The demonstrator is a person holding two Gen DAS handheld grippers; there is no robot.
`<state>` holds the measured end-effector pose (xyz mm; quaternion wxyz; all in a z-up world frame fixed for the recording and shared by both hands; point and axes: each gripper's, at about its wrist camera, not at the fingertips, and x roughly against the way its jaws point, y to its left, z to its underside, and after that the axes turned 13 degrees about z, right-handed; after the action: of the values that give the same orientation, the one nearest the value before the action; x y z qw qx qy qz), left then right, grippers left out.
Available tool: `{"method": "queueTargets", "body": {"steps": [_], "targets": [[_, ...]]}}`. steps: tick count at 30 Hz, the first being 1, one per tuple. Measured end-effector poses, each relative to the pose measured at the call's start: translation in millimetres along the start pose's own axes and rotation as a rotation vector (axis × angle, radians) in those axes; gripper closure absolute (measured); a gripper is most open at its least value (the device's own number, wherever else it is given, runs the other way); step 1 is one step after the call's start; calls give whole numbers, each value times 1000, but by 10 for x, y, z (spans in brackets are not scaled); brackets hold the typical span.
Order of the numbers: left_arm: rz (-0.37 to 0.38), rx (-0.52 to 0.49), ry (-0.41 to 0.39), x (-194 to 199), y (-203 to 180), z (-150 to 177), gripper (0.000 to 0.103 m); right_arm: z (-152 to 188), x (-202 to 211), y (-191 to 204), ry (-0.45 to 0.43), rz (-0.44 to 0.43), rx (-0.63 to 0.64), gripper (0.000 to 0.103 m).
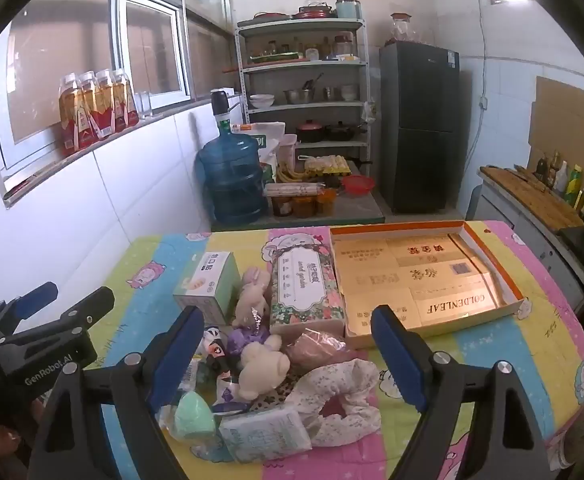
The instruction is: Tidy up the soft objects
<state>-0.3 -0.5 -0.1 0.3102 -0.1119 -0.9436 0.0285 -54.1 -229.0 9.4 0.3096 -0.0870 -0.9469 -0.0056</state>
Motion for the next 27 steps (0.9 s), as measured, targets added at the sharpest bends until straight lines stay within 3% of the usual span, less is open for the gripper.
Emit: {"method": "queueTargets", "body": {"steps": [10, 27], "targets": [[83, 13, 8, -16, -37, -2, 15, 38, 44, -94, -3, 31, -12, 17], [98, -16, -12, 37, -173, 16, 15, 87, 131, -174, 0, 58, -24, 17]]}}
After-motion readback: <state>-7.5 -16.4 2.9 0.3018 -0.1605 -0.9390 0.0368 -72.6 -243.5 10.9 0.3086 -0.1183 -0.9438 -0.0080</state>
